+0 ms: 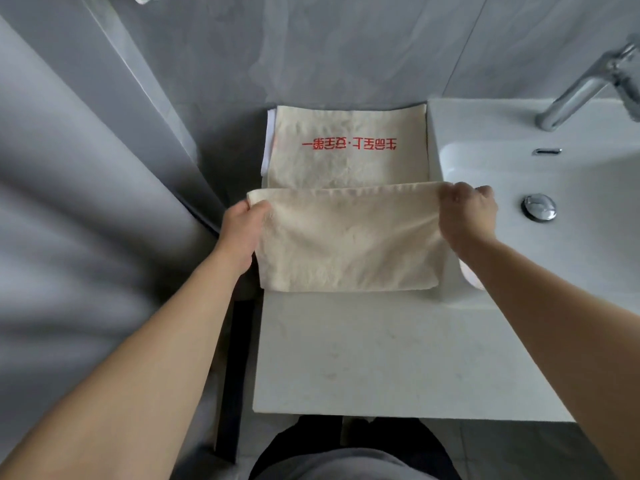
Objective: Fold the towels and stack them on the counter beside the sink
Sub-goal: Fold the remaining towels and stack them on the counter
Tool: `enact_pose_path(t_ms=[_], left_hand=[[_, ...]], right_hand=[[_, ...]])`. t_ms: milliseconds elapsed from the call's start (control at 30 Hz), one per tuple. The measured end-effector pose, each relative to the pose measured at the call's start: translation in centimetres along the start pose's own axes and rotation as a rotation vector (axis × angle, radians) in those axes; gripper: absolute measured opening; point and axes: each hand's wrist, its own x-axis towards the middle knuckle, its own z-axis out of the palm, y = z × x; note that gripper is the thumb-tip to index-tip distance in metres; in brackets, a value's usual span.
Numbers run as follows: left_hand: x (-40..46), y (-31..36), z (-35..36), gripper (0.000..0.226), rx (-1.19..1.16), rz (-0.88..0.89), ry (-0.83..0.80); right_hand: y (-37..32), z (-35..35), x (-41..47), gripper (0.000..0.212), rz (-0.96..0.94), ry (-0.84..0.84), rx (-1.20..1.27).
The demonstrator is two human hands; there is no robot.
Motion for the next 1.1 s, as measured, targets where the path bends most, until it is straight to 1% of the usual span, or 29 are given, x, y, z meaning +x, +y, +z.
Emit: enact_pose_path(t_ms=[67,167,367,467,600,700,833,900,967,1033,1100], left_hand=[[1.9,1.1,0.5,0.011,0.018,0.027,0.009],[4.8,3.1,1.7,0.012,0.049,0.066,-0.009],[11.7,6.5,4.1,0.013,0.105,0.056,-0.018],[15.6,7.6,5.3,0.013,0.12,0.017,0.014],[20.4,7.7,6.9,0.007,0.245,0.004,0.099],[22.6,7.3,8.1,0.023,0.313,0.017,0.161],[24.7,6.3,9.0,0.035,0.361,0.069,0.229],[25.0,5.5,9.3,0.034,0.407,0.103,0.296],[24.9,4.7,9.8,0.026,0.399,0.153,0.388],[24.6,4.2,10.6,0.027,0.379,0.17,0.489],[24.4,4.0,11.2,0.029,0.407,0.187,0.552]], right_hand=[[-0.7,0.1,2.4,0.036,-0.013,0.034,-0.083],[-1.6,0.0,6.0,0.027,-0.077,0.085,-0.134],[-3.9,0.4,13.5,0.032,-0.232,0.169,-0.243],[-5.1,1.7,17.8,0.032,-0.288,0.175,-0.312],[-5.8,4.6,21.8,0.034,-0.338,0.144,-0.46],[-5.8,6.5,23.6,0.033,-0.318,0.142,-0.505],[-5.4,7.8,24.6,0.033,-0.26,0.173,-0.502],[-5.4,8.4,24.6,0.029,-0.232,0.201,-0.476],[-5.6,8.8,24.5,0.025,-0.191,0.234,-0.444],[-5.8,8.9,24.6,0.025,-0.154,0.245,-0.424],[-5.8,9.1,24.7,0.026,-0.125,0.245,-0.425]])
